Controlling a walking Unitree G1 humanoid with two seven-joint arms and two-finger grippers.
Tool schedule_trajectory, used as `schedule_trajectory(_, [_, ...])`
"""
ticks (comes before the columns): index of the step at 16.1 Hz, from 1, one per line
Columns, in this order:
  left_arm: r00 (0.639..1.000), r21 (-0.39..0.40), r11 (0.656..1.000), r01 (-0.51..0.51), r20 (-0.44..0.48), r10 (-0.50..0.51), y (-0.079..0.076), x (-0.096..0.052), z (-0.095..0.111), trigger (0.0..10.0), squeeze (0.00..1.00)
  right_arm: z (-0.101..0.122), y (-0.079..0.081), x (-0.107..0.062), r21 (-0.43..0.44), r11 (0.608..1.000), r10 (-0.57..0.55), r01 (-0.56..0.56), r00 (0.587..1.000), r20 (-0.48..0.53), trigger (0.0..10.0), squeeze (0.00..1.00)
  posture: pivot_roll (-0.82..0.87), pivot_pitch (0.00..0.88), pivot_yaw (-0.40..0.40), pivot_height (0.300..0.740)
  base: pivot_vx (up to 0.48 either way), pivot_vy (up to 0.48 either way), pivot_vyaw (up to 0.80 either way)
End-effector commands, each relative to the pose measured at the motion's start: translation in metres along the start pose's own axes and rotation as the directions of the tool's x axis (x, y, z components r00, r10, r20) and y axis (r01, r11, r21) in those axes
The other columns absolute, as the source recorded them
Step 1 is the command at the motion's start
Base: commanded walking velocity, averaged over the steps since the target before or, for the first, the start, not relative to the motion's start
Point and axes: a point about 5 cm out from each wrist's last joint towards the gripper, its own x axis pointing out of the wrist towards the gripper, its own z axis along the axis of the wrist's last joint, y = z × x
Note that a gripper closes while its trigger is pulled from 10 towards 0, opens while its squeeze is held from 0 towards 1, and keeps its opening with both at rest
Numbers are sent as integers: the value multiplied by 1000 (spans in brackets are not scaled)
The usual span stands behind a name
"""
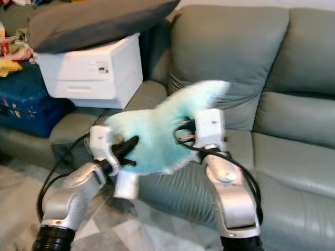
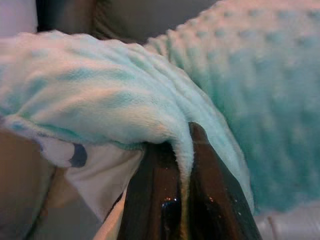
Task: Move the pillow to the sofa
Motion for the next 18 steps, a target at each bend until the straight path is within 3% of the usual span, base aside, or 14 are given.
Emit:
schedule_trajectory(1, [1000,11,1000,26,10,-26,-9,5,2,10000,0,4,-3,-1,-3,1000,-8,8,1000,16,10000,0,-177,0,70,740,0,0,-750])
schedule_trajectory(7, [999,7,999,43,16,-43,-12,8,1,10000,0,5,-5,-3,-12,1000,-16,16,1000,12,10000,0,-191,0,69,740,0,0,-736])
schedule_trajectory(12, [998,-4,998,62,24,-62,-12,6,1,10000,0,7,-4,-4,-15,1000,-7,7,1000,25,10000,0,-187,0,67,740,0,0,0])
schedule_trajectory(18, [993,15,993,113,25,-114,-16,6,3,10000,0,8,-3,-3,-16,1000,-8,8,999,36,10000,0,-189,0,74,740,367,0,0])
